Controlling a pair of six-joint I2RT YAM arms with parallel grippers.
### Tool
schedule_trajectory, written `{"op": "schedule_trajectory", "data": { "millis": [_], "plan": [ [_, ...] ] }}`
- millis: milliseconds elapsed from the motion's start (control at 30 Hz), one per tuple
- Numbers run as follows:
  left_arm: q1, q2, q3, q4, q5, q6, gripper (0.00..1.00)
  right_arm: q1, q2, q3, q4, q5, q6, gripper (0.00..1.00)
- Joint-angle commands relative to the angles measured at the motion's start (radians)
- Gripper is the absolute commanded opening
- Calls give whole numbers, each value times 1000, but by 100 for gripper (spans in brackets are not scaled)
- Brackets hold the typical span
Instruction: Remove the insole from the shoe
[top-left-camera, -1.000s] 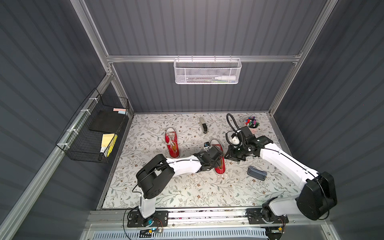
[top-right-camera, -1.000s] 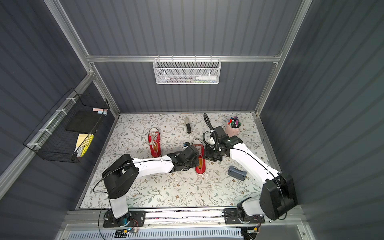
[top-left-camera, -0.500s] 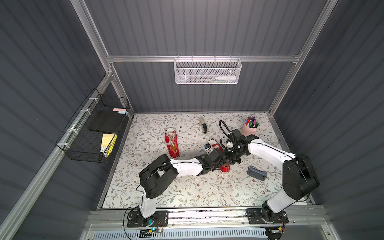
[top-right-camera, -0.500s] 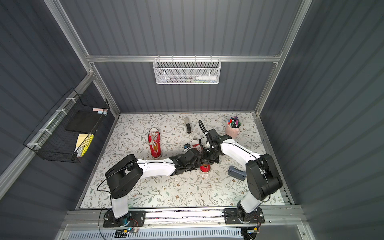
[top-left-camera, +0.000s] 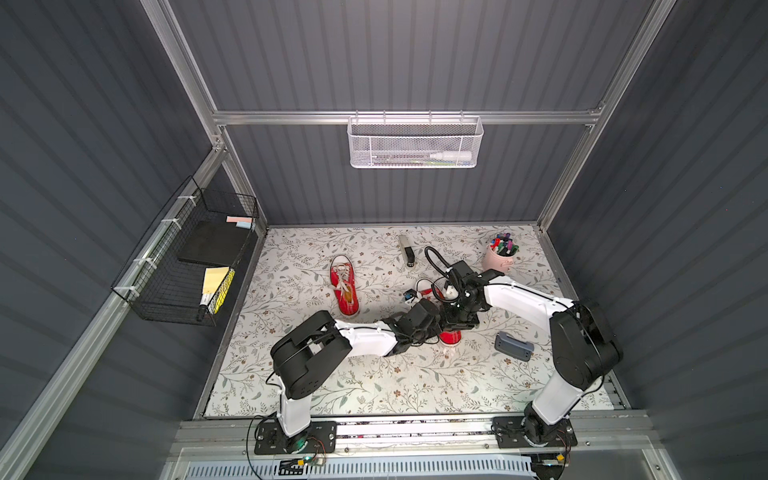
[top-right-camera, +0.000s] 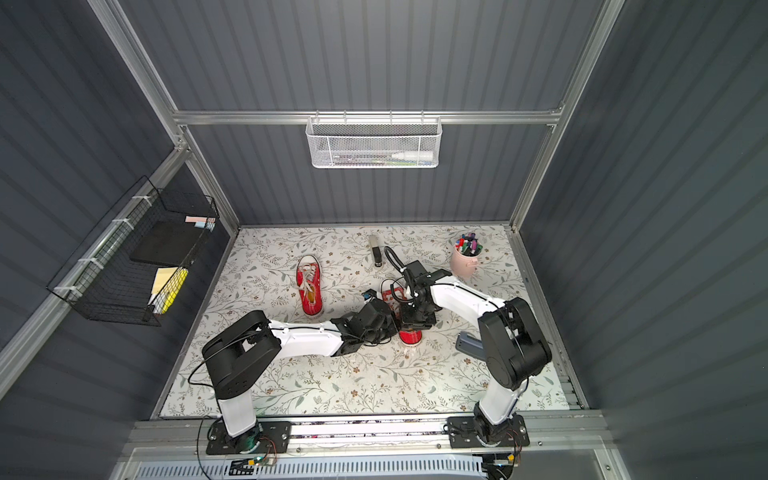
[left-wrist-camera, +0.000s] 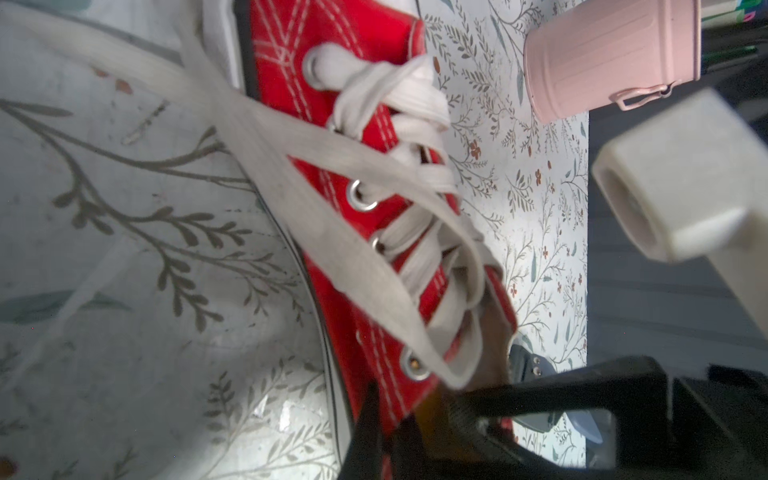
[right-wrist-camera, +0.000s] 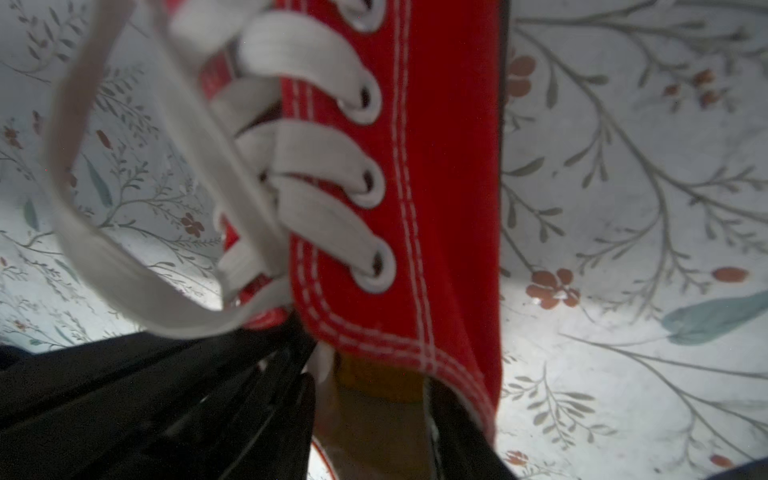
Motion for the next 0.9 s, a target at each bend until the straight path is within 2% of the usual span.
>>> {"op": "schedule_trajectory", "data": {
  "millis": [0,167,333,600,867],
  "plan": [
    [4,-9,-23,75,84,21,0,29,79,-1,-28,64,-40,48],
    [35,-37,-68,112,115,30,0,50,147,-16,-15,141,-15,43],
    [54,-67,-76,93,150,69,0,56,213,-6,-10,190,-4,33],
    [62,-93,-100,50,182,106,0,47,179,41,-33,207,3,1],
    [62,-90,-87,-16,179,151,0,38,34,100,-63,58,54,0]
  ]
}}
